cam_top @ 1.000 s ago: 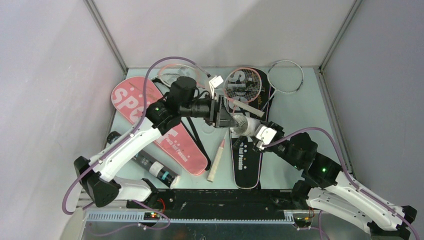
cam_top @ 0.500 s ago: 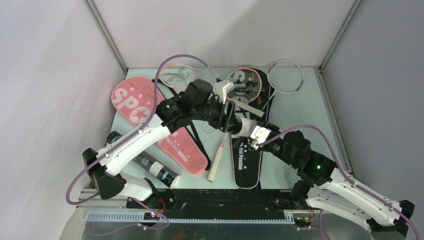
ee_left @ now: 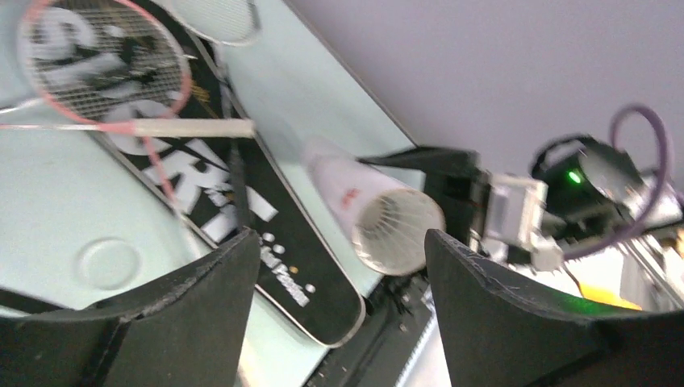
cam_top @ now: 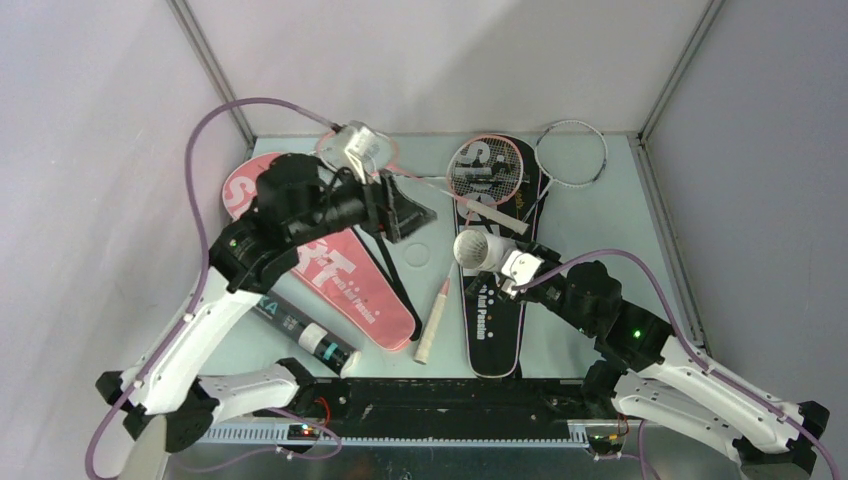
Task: Pack up the badminton gear
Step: Place the shuttlecock at the shuttle tube, then pick up the shuttlecock at the center of the board.
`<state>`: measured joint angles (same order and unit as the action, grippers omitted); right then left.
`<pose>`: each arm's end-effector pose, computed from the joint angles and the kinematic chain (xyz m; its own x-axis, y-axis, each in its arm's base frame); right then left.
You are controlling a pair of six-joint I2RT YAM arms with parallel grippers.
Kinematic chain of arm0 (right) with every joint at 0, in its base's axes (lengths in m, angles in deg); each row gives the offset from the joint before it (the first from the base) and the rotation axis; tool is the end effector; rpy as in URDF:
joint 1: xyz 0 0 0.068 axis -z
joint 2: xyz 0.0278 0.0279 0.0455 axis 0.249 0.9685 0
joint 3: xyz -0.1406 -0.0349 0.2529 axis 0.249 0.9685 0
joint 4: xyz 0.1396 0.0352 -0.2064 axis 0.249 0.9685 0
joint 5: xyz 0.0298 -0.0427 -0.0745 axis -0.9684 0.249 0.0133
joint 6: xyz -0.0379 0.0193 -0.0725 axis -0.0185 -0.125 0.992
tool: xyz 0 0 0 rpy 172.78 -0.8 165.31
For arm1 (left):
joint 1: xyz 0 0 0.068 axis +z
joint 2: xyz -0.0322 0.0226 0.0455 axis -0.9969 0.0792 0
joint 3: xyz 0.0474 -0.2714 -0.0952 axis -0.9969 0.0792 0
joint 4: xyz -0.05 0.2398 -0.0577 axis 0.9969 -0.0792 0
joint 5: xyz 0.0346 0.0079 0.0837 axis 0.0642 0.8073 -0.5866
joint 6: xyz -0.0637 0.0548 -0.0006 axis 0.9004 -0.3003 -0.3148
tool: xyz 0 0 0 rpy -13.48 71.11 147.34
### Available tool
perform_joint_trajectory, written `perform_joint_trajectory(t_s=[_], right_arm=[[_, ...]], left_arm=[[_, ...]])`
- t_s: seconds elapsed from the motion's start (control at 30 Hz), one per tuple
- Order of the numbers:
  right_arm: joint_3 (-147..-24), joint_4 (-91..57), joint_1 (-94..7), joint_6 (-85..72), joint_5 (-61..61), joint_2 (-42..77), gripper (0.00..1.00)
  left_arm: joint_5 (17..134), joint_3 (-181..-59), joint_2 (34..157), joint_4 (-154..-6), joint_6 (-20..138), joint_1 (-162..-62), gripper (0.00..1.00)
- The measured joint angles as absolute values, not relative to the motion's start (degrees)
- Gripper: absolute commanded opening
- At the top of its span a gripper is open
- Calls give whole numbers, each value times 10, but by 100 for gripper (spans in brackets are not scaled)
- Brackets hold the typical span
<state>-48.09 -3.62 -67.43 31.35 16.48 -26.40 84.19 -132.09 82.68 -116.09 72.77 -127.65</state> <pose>0.1112 0.1280 0.3178 0.2452 -0.5211 -0.8175 -0.6624 0.5256 -0.5338 0.1554 -0.1699 0.4755 -0.5136 -0.0900 -0.8533 0.7014 0.5287 -0.4780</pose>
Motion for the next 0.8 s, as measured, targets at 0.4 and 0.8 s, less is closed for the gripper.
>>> perform_joint_trajectory(t_s=[0.4,0.8], right_arm=[[-481,-40,-671,313,150,-279,52],[-481,-40,-640,320,117,-287,52]], left_arm=[[793,-1278,981,-1163,692,-1024,79],[786,-1535,1367,-1154,629,-940,77]])
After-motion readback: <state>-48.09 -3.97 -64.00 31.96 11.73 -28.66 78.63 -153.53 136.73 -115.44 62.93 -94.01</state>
